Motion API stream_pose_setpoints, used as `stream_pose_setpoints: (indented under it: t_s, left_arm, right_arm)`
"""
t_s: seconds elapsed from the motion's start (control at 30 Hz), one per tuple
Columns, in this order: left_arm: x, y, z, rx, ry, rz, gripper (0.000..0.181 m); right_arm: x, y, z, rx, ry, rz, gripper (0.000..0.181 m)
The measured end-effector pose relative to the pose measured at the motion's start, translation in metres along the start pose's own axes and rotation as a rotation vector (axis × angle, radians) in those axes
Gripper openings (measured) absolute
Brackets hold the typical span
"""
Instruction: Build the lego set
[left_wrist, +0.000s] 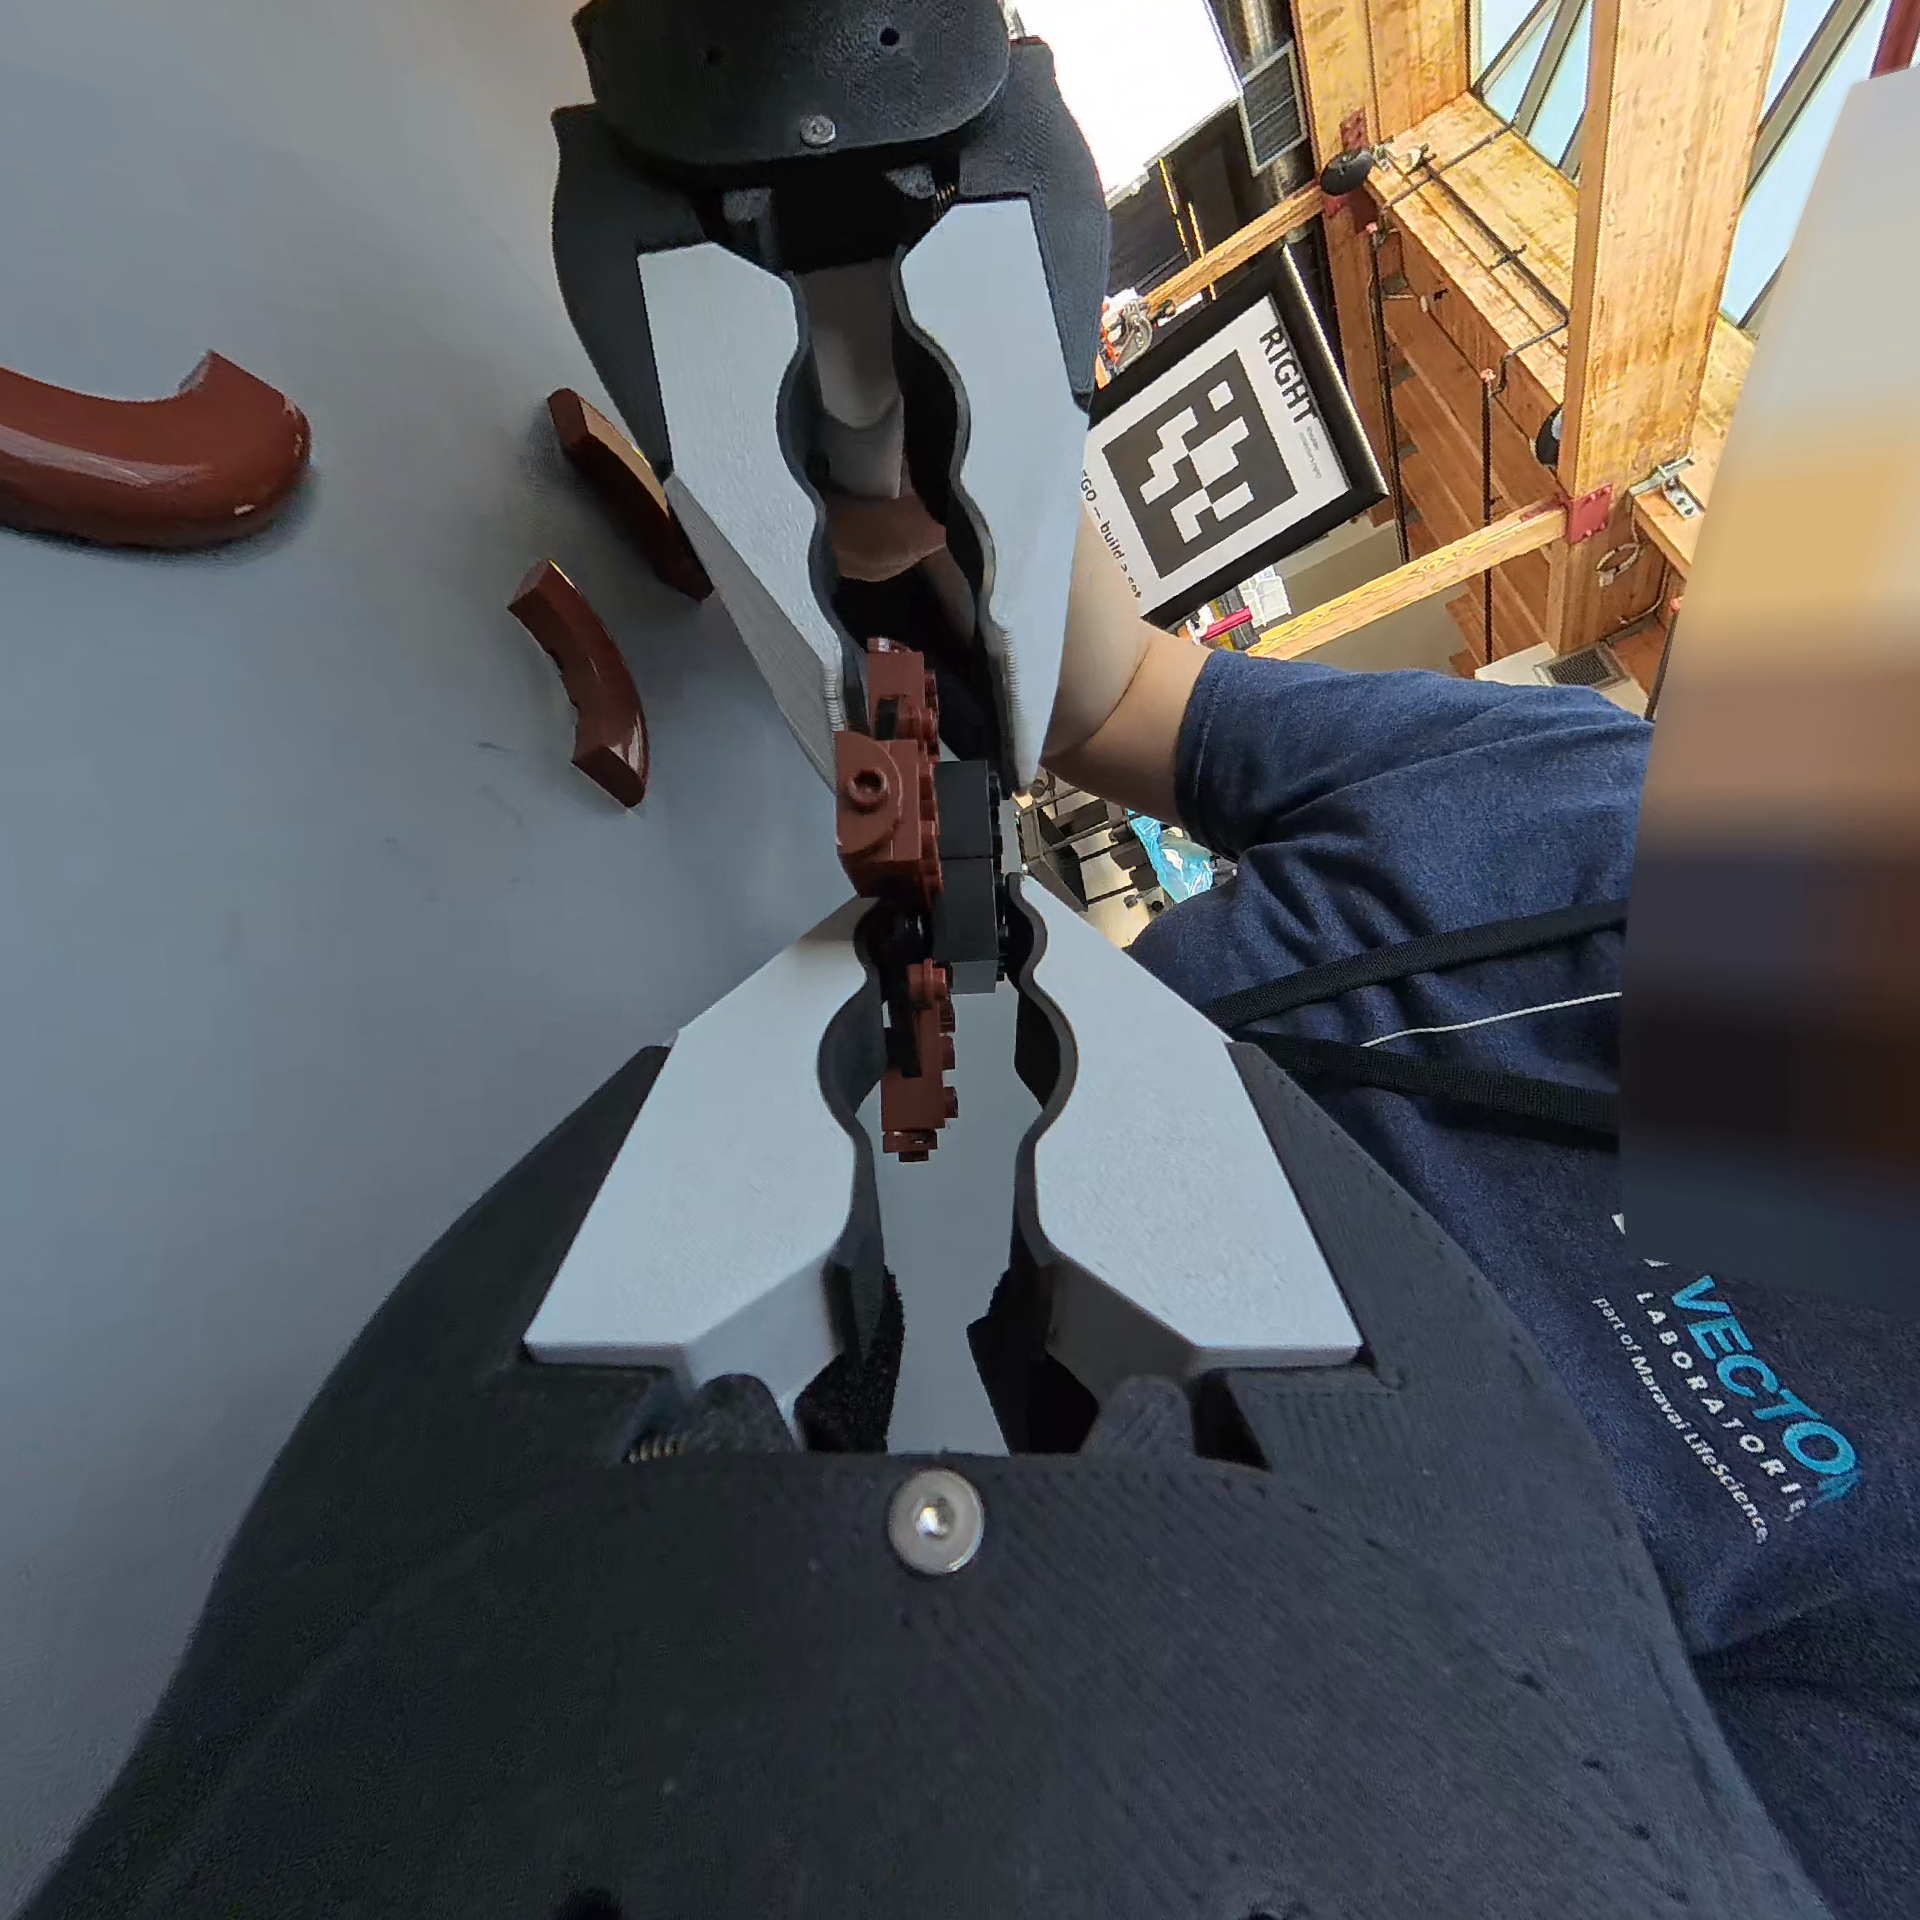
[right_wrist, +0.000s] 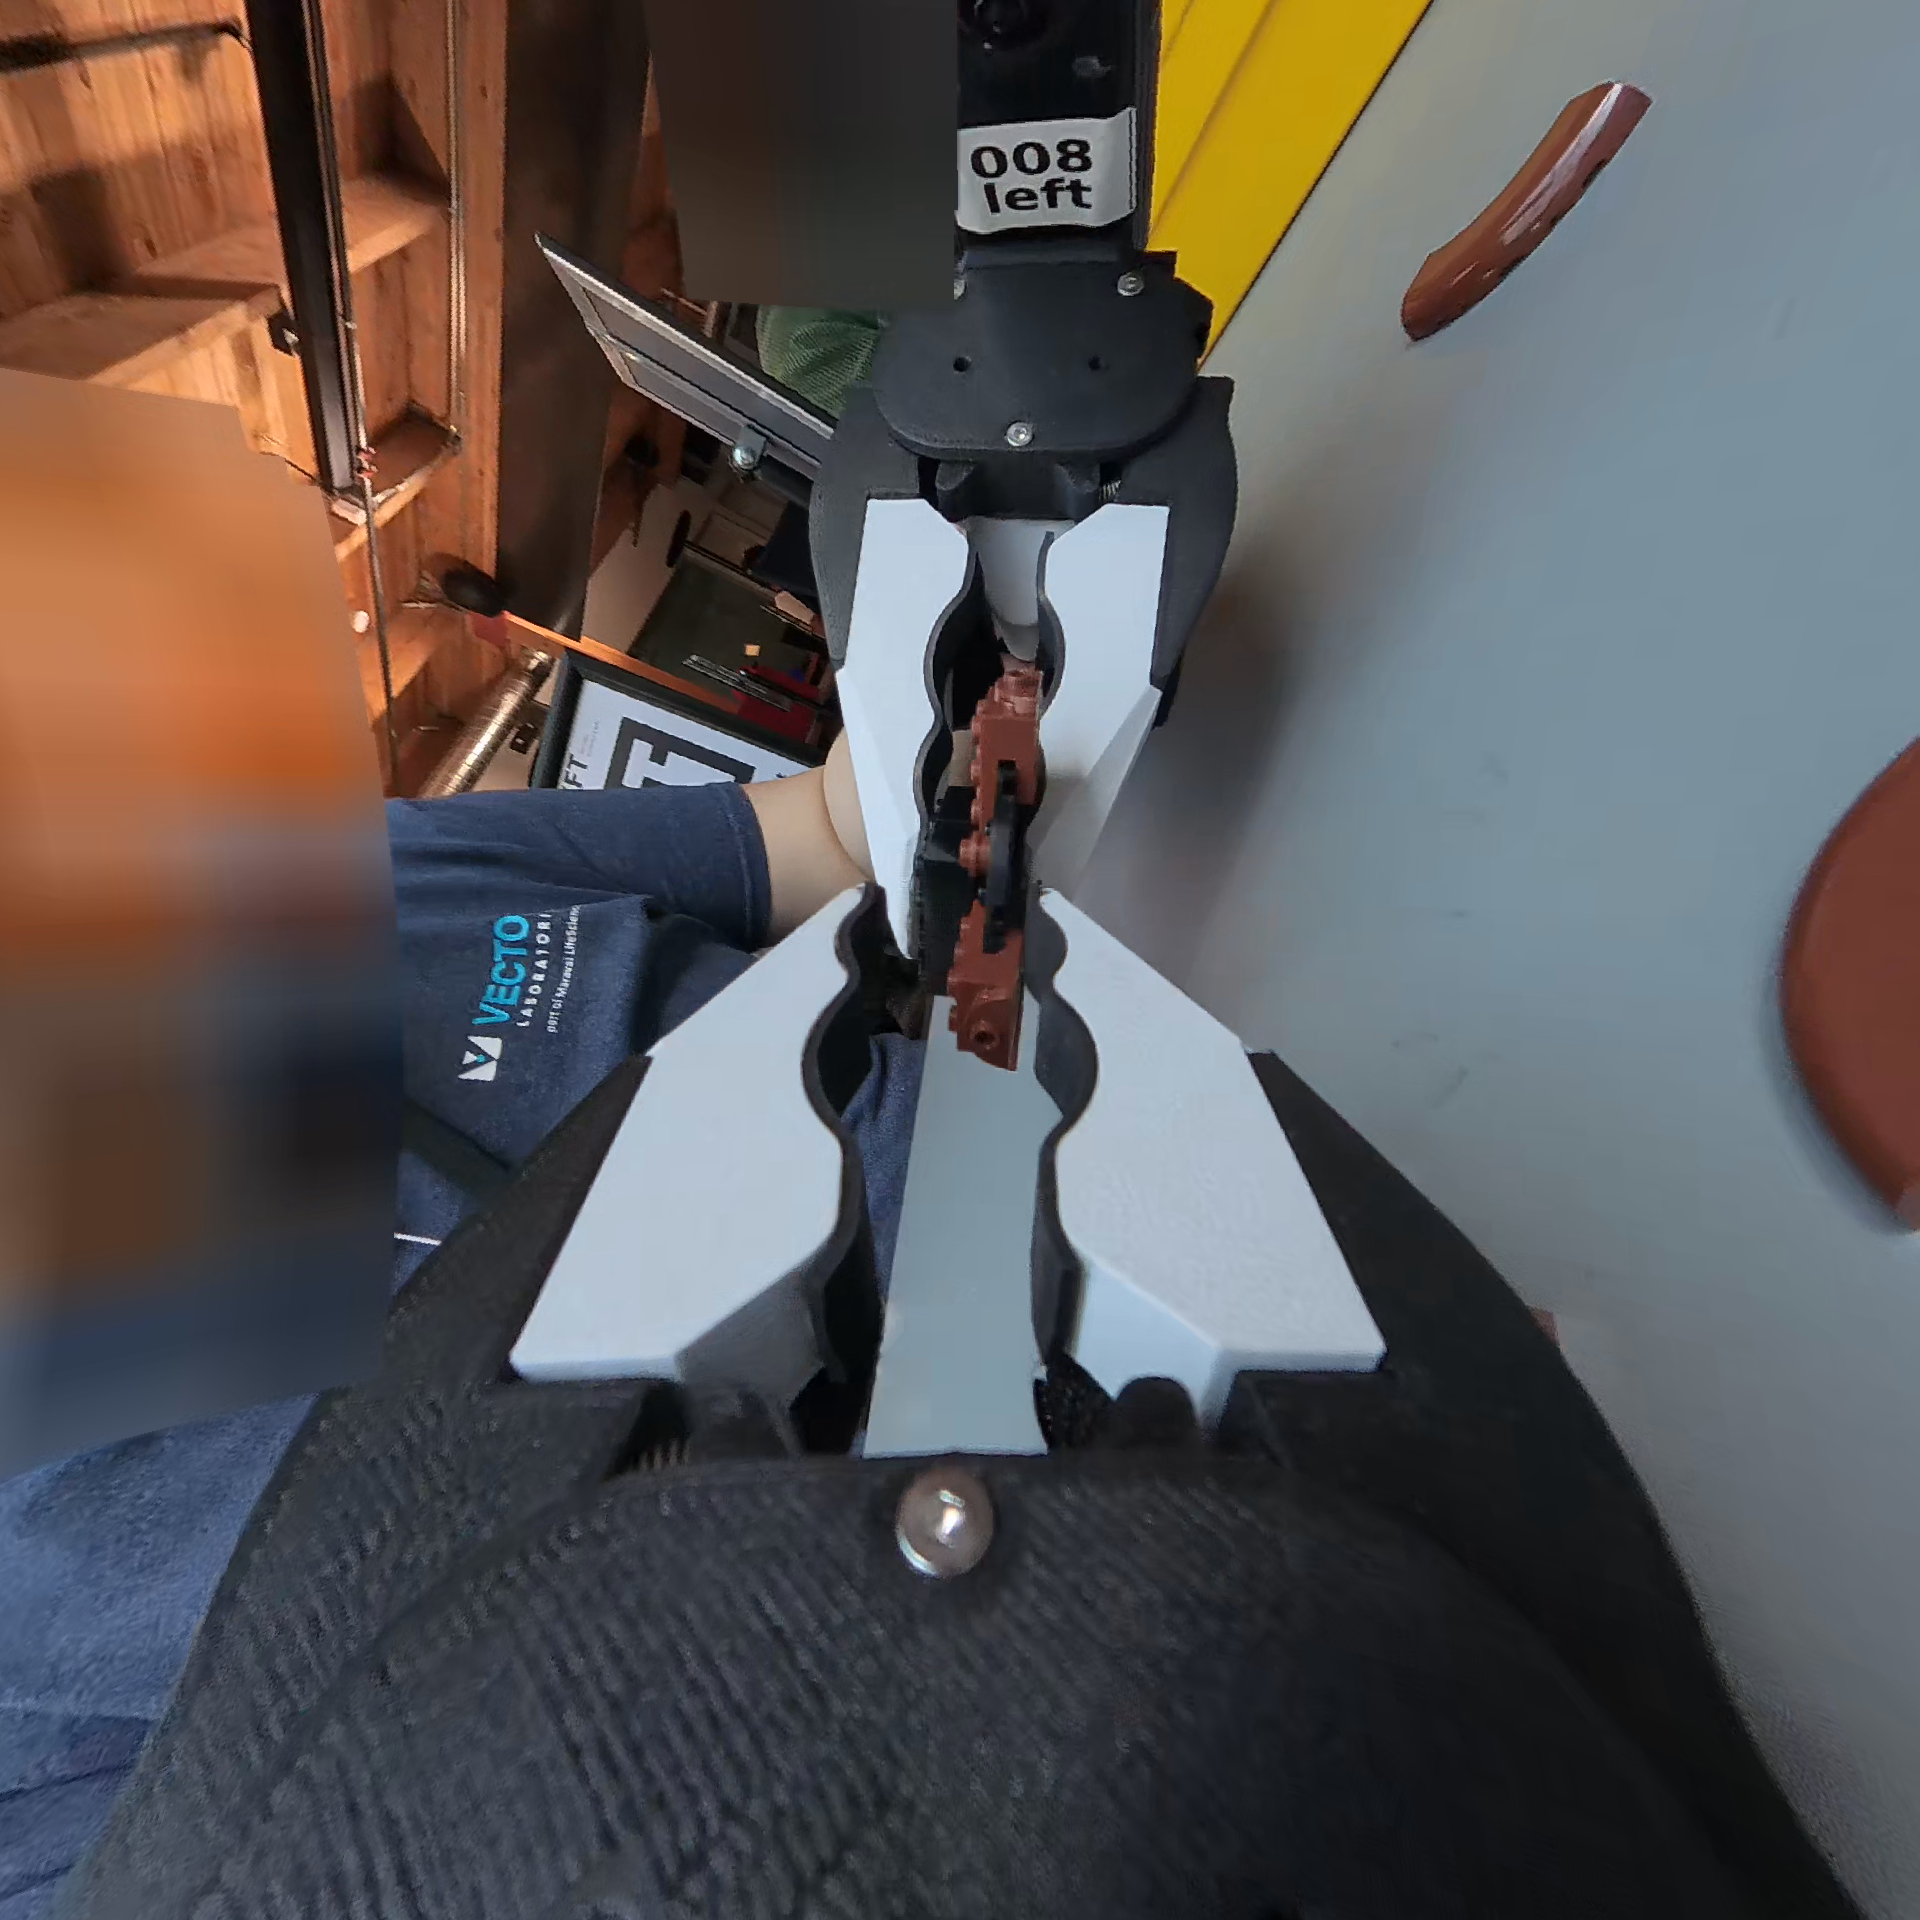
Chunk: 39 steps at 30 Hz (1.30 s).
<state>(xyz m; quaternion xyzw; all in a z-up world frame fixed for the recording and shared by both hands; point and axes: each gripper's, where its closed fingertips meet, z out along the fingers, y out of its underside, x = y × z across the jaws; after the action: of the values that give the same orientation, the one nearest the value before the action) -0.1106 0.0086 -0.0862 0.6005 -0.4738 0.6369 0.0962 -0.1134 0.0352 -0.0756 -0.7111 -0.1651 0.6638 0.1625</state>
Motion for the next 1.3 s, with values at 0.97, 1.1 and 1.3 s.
stream_pose_setpoints:
  t_s: [0.97, 1.1, 1.3]
  left_arm:
    - [-0.004, -0.054, -0.019, 0.433, 0.094, -0.036, 0.018]
    - [-0.005, -0.056, -0.020, 0.461, 0.131, -0.073, 0.030]
    - [-0.006, -0.054, -0.017, 0.440, 0.111, -0.053, 0.018]
  right_arm:
    - [0.003, -0.039, -0.026, 0.325, -0.037, 0.053, 0.017]
    - [0.003, -0.040, -0.027, 0.336, -0.035, 0.049, 0.017]
    - [0.003, -0.042, -0.026, 0.349, -0.011, 0.021, 0.017]
